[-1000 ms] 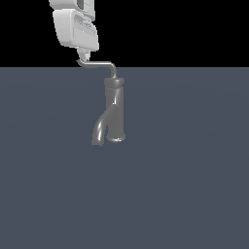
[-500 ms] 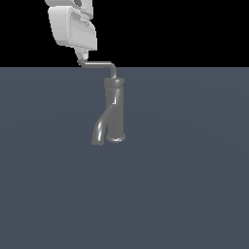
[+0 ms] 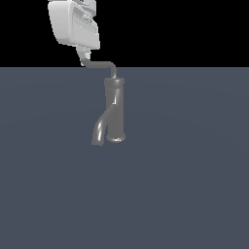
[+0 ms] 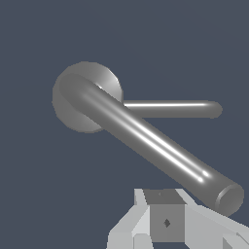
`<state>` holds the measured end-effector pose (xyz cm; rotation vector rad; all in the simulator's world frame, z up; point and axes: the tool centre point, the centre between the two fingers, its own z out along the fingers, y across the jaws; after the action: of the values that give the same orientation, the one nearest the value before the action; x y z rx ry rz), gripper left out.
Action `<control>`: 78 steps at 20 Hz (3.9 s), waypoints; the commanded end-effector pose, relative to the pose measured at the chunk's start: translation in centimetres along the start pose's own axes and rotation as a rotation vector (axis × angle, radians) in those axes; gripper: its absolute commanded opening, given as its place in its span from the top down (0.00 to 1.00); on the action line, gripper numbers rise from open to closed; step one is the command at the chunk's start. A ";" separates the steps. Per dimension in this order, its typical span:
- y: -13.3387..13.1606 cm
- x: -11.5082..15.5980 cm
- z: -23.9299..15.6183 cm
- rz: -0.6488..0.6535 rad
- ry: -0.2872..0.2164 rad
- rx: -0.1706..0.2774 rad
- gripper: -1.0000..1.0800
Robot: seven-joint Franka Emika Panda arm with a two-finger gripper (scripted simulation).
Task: Turn on the faucet by rotating a designated handle.
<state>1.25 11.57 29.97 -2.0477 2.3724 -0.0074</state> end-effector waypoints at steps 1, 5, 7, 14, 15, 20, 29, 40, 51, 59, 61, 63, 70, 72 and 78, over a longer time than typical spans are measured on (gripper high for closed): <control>0.8 0.8 0.0 0.004 0.003 -0.006 1.00; 1.8 1.6 0.0 0.003 0.003 -0.007 1.00; 2.3 1.9 0.0 0.002 0.003 -0.007 1.00; 3.3 2.3 0.0 -0.004 0.002 -0.005 1.00; 3.3 2.9 0.0 -0.004 0.002 -0.005 1.00; 3.6 6.0 0.0 -0.002 0.002 -0.006 1.00; 3.9 10.9 -0.1 0.001 0.003 -0.008 1.00; 1.5 12.1 0.0 -0.021 0.001 -0.008 1.00; -1.2 16.1 0.0 -0.002 0.003 -0.008 1.00; -2.2 13.2 0.0 -0.051 -0.005 -0.011 1.00; -2.8 13.4 0.0 -0.047 -0.005 -0.011 1.00; -3.3 13.7 0.0 -0.043 -0.004 -0.011 1.00; -5.2 14.5 0.0 -0.030 -0.002 -0.010 1.00; -5.7 14.8 0.0 -0.026 -0.002 -0.010 1.00; -7.3 15.5 0.0 -0.015 0.000 -0.009 1.00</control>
<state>2.80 -1.98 30.05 -2.1417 2.3573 0.0972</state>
